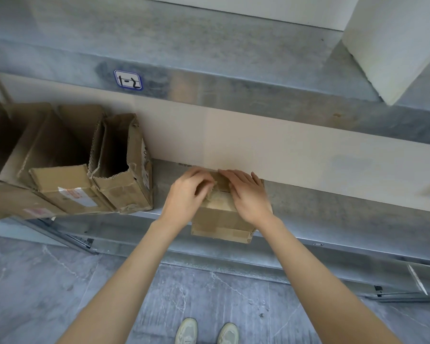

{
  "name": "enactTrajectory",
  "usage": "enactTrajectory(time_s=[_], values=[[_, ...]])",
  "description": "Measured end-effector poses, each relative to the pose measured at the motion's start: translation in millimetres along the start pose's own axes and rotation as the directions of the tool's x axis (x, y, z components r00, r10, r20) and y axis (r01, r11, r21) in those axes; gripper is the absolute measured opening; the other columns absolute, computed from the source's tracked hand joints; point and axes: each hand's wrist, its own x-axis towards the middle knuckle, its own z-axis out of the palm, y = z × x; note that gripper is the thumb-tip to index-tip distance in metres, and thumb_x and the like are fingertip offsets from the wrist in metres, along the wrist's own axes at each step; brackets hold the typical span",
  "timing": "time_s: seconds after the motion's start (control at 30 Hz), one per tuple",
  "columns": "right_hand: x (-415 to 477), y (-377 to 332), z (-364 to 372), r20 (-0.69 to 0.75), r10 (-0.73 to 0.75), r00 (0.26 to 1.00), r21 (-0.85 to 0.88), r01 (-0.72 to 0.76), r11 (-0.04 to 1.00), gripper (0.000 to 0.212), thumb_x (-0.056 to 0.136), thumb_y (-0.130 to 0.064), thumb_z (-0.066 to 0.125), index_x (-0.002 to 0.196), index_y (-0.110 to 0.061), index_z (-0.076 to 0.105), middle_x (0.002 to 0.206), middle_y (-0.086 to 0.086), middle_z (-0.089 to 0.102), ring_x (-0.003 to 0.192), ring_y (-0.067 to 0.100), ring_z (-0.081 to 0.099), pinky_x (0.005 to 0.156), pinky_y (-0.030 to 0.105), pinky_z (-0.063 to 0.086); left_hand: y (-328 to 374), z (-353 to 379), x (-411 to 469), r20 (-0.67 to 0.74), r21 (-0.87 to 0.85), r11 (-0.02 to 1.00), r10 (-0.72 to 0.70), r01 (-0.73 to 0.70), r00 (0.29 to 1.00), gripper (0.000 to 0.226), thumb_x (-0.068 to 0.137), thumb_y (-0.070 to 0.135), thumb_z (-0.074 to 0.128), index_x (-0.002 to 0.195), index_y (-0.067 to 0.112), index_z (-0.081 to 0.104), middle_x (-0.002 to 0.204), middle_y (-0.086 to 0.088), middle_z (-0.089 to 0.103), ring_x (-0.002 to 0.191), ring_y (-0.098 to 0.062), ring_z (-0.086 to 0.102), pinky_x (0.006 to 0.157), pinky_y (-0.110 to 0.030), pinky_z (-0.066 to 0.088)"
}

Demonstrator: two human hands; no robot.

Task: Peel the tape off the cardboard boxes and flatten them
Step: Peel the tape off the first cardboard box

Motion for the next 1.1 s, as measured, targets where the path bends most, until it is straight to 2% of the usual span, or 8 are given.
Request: enactTrajectory(time_s=[0.17, 0.27, 0.43, 0.57, 0.7, 0.8, 1.0, 1.1], values=[[3, -2, 2, 0.027, 0.052, 0.998, 0.000, -0.052, 0.999, 0.040, 0.103, -0.042, 0.033, 0.141, -0.035, 0.042, 0.141, -0.012, 0.049, 0.134, 0.014, 0.038, 0.118, 0.036, 0.014, -1, 7, -16, 0.063, 0.146, 0.987, -0.080, 0.070, 0.995, 0.033, 0.088, 0.044, 0.069, 0.116, 0.027, 0.068, 0.114, 0.007, 0.063, 0.109, -0.016, 0.048, 0.084, -0.035, 0.044], [3, -1, 2, 0.024, 0.046, 0.999, -0.004, -0.046, 0.999, 0.040, 0.102, -0.042, 0.035, 0.141, -0.035, 0.041, 0.141, -0.012, 0.049, 0.134, 0.014, 0.038, 0.118, 0.036, 0.015, -2, 8, -15, 0.019, 0.193, 0.980, -0.048, 0.043, 0.999, 0.030, 0.086, 0.027, 0.071, 0.116, 0.024, 0.066, 0.109, 0.004, 0.065, 0.104, -0.020, 0.052, 0.084, -0.039, 0.048], [3, 0, 1, 0.031, 0.041, 0.999, -0.006, -0.040, 0.999, 0.040, 0.103, -0.043, 0.036, 0.141, -0.035, 0.041, 0.139, -0.012, 0.050, 0.133, 0.015, 0.039, 0.118, 0.036, 0.017, -10, -8, -11, 0.041, 0.158, 0.987, -0.009, 0.003, 0.999, 0.033, 0.087, 0.007, 0.067, 0.114, 0.019, 0.054, 0.104, -0.001, 0.065, 0.091, -0.024, 0.063, 0.071, -0.041, 0.054], [3, 2, 0, 0.042, 0.041, 0.998, -0.001, -0.041, 0.999, 0.040, 0.103, -0.043, 0.035, 0.142, -0.036, 0.041, 0.140, -0.012, 0.050, 0.133, 0.014, 0.039, 0.118, 0.035, 0.016, -28, -29, -13, 0.023, 0.089, 0.996, -0.022, 0.020, 0.999, 0.034, 0.082, -0.010, 0.063, 0.106, 0.014, 0.062, 0.103, 0.001, 0.064, 0.080, -0.017, 0.061, 0.072, -0.040, 0.055], [3, 1, 1, 0.035, 0.043, 0.998, -0.001, -0.043, 0.999, 0.040, 0.103, -0.043, 0.036, 0.141, -0.036, 0.041, 0.140, -0.013, 0.050, 0.133, 0.014, 0.039, 0.118, 0.035, 0.017, -31, -33, -14, -0.021, 0.003, 0.999, -0.045, 0.045, 0.999, 0.040, 0.078, -0.018, 0.059, 0.095, 0.015, 0.072, 0.122, 0.002, 0.060, 0.075, -0.004, 0.057, 0.073, -0.024, 0.051], [3, 1, 3, 0.022, 0.044, 0.999, 0.004, -0.044, 0.999, 0.039, 0.102, -0.042, 0.037, 0.140, -0.037, 0.042, 0.139, -0.013, 0.050, 0.131, 0.014, 0.041, 0.117, 0.035, 0.018, -21, -22, -11, -0.038, -0.040, 0.996, -0.080, 0.079, 0.996, 0.050, 0.073, -0.022, 0.052, 0.093, 0.017, 0.077, 0.126, 0.001, 0.054, 0.097, 0.002, 0.054, 0.084, -0.011, 0.043], [4, 2, 5, -0.002, 0.044, 0.999, 0.004, -0.044, 0.999, 0.038, 0.101, -0.042, 0.039, 0.138, -0.036, 0.044, 0.137, -0.014, 0.053, 0.129, 0.015, 0.044, 0.115, 0.038, 0.023, 0, -9, -14, 0.056, -0.093, 0.993, -0.073, 0.078, 0.996, 0.053, 0.081, -0.001, 0.049, 0.128, 0.021, 0.063, 0.111, 0.006, 0.065, 0.095, 0.000, 0.058, 0.087, -0.020, 0.047], [4, 2, 5, -0.001, 0.043, 0.999, 0.002, -0.043, 0.999, 0.038, 0.101, -0.042, 0.040, 0.139, -0.036, 0.045, 0.136, -0.014, 0.053, 0.128, 0.015, 0.045, 0.114, 0.038, 0.025, 4, 3, -17, 0.065, -0.111, 0.988, -0.099, 0.105, 0.993, 0.033, 0.093, 0.013, 0.054, 0.123, 0.025, 0.060, 0.111, 0.013, 0.068, 0.085, 0.008, 0.057, 0.076, -0.019, 0.048]])
